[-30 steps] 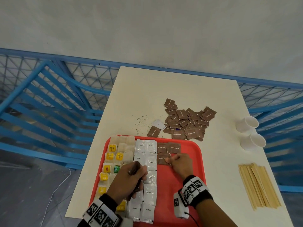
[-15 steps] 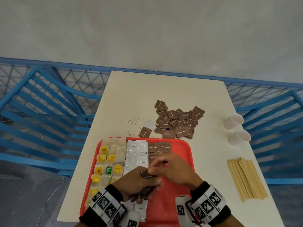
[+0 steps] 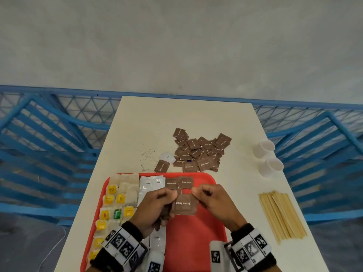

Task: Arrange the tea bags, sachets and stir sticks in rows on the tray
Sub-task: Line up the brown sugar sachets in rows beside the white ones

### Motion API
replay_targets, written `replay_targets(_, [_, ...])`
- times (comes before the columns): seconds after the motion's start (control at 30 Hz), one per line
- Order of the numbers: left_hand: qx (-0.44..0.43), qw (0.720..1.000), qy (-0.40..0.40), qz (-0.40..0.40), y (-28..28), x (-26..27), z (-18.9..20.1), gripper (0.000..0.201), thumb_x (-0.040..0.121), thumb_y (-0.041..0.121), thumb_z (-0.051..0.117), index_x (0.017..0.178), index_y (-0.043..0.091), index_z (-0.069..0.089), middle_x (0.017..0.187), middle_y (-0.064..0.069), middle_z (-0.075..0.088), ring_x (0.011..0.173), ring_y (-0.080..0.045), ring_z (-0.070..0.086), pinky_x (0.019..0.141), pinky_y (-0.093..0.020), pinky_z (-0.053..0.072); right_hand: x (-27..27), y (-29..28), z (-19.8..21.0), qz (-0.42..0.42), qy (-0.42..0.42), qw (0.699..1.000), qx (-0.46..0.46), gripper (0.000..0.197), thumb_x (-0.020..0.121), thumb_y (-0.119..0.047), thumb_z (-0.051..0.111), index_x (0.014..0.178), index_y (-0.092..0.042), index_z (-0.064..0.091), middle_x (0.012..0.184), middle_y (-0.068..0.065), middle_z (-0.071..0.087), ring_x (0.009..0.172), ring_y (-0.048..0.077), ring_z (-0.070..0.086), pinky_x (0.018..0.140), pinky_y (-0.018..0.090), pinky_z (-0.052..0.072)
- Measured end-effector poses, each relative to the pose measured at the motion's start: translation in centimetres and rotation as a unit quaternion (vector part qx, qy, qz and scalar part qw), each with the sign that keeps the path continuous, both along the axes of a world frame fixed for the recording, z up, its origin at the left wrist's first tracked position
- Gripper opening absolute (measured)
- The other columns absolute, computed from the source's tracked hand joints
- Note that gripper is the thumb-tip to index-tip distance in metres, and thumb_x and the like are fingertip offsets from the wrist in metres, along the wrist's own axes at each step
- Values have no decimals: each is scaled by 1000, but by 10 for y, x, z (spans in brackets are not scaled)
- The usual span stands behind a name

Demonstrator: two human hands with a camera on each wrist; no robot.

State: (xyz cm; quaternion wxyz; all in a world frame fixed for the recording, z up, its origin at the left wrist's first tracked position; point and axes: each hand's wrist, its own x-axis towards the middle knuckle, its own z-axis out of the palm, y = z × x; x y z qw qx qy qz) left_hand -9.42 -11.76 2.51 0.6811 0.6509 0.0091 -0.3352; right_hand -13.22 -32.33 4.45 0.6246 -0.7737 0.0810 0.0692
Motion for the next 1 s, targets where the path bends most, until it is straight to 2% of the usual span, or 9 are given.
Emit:
replay_targets(0.1, [5, 1000, -7, 30, -4, -5, -1, 28, 94, 39, 66, 86, 12, 71, 65, -16, 60, 57, -26, 45, 46, -25, 30, -9, 6, -2, -11, 30, 999, 43, 28, 94, -33, 64, 70, -20, 69, 63, -8, 63, 57, 6, 53, 55, 21, 43])
replay_targets(0.2, [21, 999, -39, 26, -6, -11, -2, 27, 96, 31, 63, 79, 11, 69, 61, -16, 59, 49, -23, 45, 41, -23, 34, -16, 13, -7, -11, 33, 998, 52, 19, 92, -19, 68, 85, -3, 74, 63, -8, 68, 54, -1, 57, 56, 15, 43])
replay_targets(0.3, [56, 995, -84, -22, -5, -14, -1, 25, 96, 27, 64, 80, 9, 69, 57, -9, 61, 42, -16, 49, 40, -23, 38, -16, 14, -10, -46, 22, 997, 53, 25, 96, -19, 63, 76, -6, 72, 59, -7, 66, 52, -1, 55, 55, 14, 41])
replay_targets(0.47, [58, 996, -68, -19, -5, -17, -1, 22, 94, 24, 67, 83, 5, 66, 59, -5, 62, 44, -15, 51, 40, -22, 38, -14, 16, -13, -60, 24, 995, 78, 14, 93, -18, 68, 92, -5, 73, 75, 4, 73, 63, 9, 60, 56, 20, 45])
replay_targets(0.57, [52, 997, -46, -29, -4, -20, -1, 23, 93, 29, 68, 83, 9, 66, 63, -10, 63, 49, -21, 51, 41, -23, 38, -14, 17, -13, -76, 2, 996, 50, 21, 93, -12, 66, 75, -1, 68, 60, -3, 62, 55, 7, 51, 55, 19, 41])
replay_targets(0.63, [74, 993, -64, -68, -1, -19, -1, 20, 92, 32, 70, 85, 13, 65, 61, -10, 62, 49, -23, 50, 40, -23, 39, -13, 14, -12, -48, -27, 998, -30, 37, 96, -15, 62, 59, -15, 57, 51, -11, 53, 51, 0, 44, 54, 16, 36])
replay_targets(0.77, [92, 987, -116, -56, 4, -7, 5, 18, 89, 32, 74, 87, 15, 67, 56, -7, 59, 44, -19, 47, 38, -22, 38, -11, 8, -12, 90, -10, 991, -99, 37, 95, -20, 65, 59, -15, 57, 54, -11, 46, 55, 1, 39, 55, 19, 31])
replay_targets(0.87, [86, 987, -117, -73, 7, -3, 5, 22, 90, 27, 73, 80, 9, 66, 56, -9, 58, 46, -20, 46, 39, -23, 38, -13, 11, -6, 75, 21, 997, -26, 22, 91, -24, 70, 69, -20, 73, 61, -10, 61, 59, 2, 49, 59, 16, 38])
replay_targets(1.0, [17, 1000, -16, 4, 9, -4, -1, 23, 87, 26, 73, 74, 10, 64, 59, -16, 54, 46, -20, 40, 39, -21, 33, -18, 19, -14, -88, 59, 985, 140, 18, 95, -24, 62, 96, -13, 77, 79, 6, 68, 71, 14, 57, 59, 23, 43])
